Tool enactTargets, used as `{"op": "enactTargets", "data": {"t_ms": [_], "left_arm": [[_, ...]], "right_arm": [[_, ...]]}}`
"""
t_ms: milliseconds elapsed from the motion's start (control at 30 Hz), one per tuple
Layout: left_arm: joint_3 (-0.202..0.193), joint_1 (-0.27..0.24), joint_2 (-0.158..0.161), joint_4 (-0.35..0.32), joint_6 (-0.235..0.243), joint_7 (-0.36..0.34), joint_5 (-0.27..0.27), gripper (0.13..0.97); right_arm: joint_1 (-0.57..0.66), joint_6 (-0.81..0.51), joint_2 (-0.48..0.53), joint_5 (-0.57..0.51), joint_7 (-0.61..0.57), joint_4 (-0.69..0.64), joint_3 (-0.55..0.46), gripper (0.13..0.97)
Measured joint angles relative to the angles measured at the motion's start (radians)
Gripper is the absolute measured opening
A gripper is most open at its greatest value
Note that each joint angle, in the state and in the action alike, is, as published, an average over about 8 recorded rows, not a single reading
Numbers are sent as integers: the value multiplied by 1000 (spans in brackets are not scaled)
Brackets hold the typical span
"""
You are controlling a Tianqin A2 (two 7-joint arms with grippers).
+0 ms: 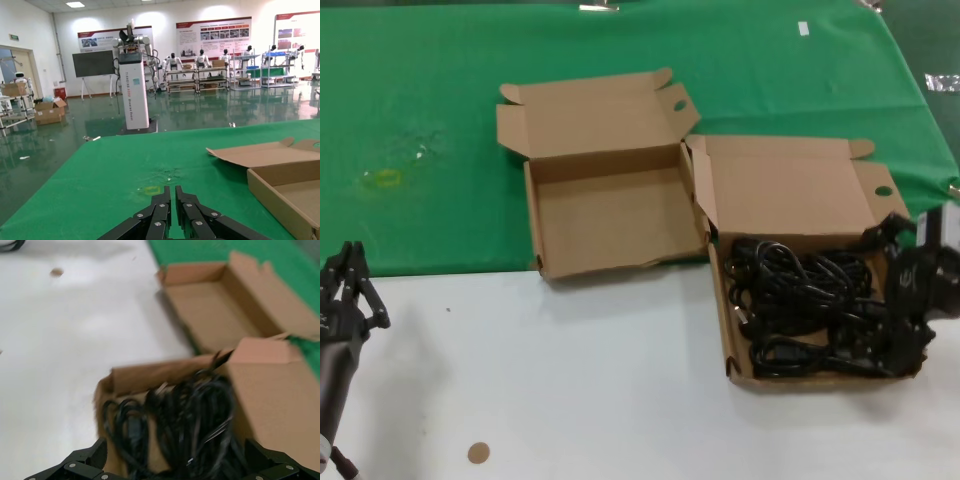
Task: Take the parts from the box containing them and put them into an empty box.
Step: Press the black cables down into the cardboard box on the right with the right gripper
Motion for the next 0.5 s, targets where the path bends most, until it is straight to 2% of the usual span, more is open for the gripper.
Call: {"op": "enactTargets", "data": {"t_ms": [133,500], "left_arm": [[0,0,0,0,0,0,0,164],[0,0,0,0,0,0,0,153]], "right_arm": [[-18,-70,-43,-61,-22,-40,44,966],[-46,-151,-157,-194,-78,-145,144,938]]}}
